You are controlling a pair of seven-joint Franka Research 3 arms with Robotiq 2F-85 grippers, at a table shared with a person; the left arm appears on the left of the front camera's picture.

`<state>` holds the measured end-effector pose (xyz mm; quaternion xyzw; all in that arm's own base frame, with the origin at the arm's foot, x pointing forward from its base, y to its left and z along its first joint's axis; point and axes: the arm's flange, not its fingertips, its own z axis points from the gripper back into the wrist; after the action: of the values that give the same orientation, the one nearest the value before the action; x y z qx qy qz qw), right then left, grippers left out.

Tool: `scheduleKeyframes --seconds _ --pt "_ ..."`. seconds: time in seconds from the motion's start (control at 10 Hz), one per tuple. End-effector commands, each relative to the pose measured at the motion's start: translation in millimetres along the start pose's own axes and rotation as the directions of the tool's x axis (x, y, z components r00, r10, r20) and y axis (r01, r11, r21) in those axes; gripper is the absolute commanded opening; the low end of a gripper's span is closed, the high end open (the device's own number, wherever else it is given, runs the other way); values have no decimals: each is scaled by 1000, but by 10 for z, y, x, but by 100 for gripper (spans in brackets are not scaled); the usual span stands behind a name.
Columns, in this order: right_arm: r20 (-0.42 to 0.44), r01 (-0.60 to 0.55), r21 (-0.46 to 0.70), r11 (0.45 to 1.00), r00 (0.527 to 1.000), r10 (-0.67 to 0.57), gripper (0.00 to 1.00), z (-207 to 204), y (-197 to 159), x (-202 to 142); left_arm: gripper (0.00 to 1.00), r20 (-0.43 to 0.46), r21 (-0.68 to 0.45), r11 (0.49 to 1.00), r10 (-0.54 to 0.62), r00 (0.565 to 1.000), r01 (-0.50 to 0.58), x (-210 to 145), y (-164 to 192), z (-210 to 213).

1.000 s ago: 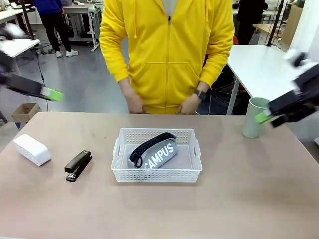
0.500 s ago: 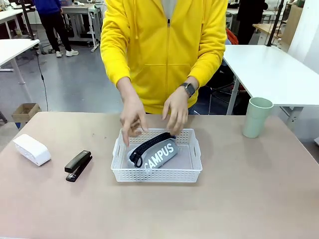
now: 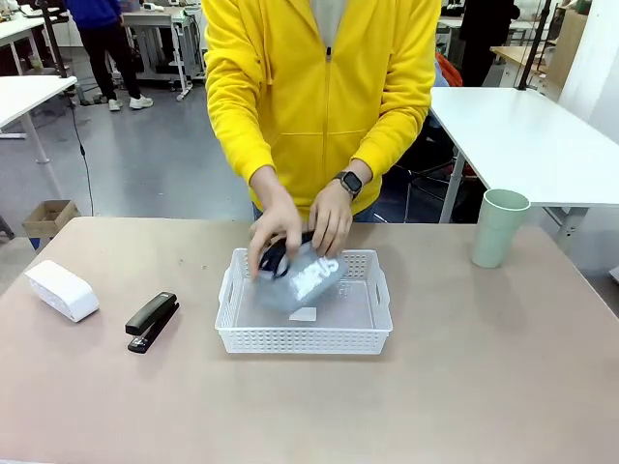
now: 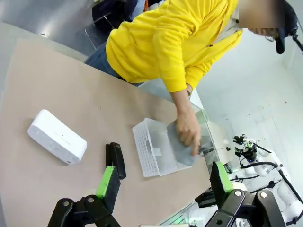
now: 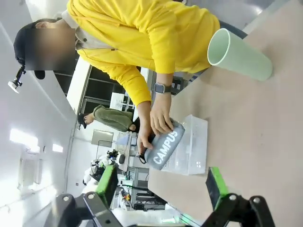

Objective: Efficiently arrange items inside the basket to fit them all.
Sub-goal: Pick up the Digital clock and place it inside the Organizing basket.

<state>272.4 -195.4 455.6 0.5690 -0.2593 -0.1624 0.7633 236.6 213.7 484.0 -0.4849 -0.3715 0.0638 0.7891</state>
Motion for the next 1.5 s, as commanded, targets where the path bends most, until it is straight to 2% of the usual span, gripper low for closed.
scheduleKeyframes --seconds 0.0,1.0,1.1,1.3,1.4 --pt "-3 -17 23 1000 1000 17 100 72 93 -37 100 -20 10 1000 -17 1000 17 -38 21 66" --pt "-3 -17 23 1000 1000 17 100 72 93 -37 100 -27 27 1000 5 1000 -4 -64 25 56" --pt "-3 -17 23 1000 1000 17 100 72 93 -37 100 -89 116 992 -47 995 57 -3 -272 82" --pt "-3 -17 23 1000 1000 17 100 72 93 -37 100 -196 239 965 -62 979 109 -114 -285 -173" --pt "-3 -17 23 1000 1000 17 100 72 93 -37 100 -281 263 954 -65 958 142 -102 -376 -317"
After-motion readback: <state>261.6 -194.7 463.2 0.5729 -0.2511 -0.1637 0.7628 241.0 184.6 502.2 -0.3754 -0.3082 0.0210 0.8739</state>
